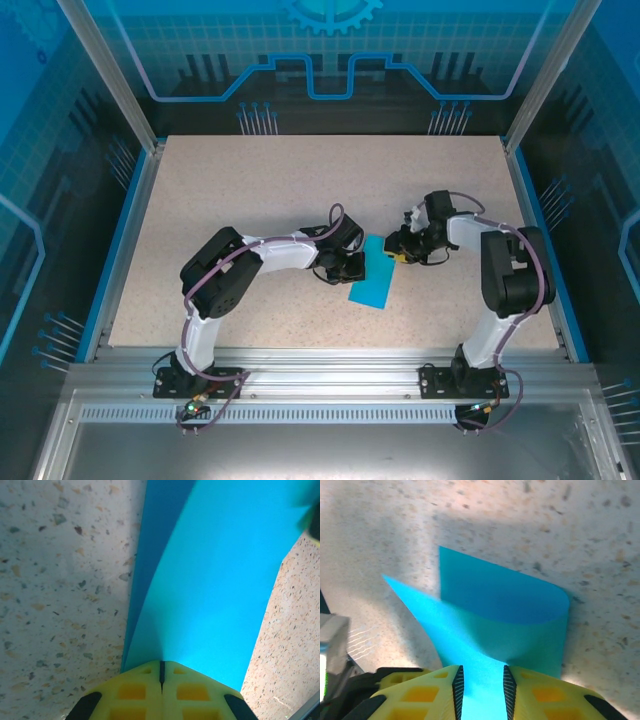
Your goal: Fold a paper plane with a square sheet of paper (pick it up from the middle)
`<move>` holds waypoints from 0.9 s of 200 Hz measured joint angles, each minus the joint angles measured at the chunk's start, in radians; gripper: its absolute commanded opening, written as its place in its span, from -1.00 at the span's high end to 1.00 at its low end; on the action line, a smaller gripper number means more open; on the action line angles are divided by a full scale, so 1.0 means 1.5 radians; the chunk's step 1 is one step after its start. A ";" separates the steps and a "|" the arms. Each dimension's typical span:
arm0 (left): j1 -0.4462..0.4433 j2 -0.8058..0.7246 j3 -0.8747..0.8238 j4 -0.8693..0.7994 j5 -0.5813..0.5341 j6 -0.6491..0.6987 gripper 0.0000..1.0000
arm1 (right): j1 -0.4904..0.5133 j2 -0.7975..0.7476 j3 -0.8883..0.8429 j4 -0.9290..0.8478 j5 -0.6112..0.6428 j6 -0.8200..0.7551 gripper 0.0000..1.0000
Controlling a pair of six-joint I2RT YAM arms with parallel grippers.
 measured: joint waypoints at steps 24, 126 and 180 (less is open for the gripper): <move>0.000 0.000 0.000 0.000 0.000 0.000 1.00 | 0.000 0.024 0.000 0.003 0.014 0.014 0.41; -0.001 0.000 0.000 0.000 0.000 0.001 1.00 | -0.012 -0.003 0.003 0.042 0.005 0.070 0.40; -0.001 0.000 0.000 0.000 0.000 0.011 1.00 | -0.013 0.033 0.000 0.063 0.022 0.116 0.42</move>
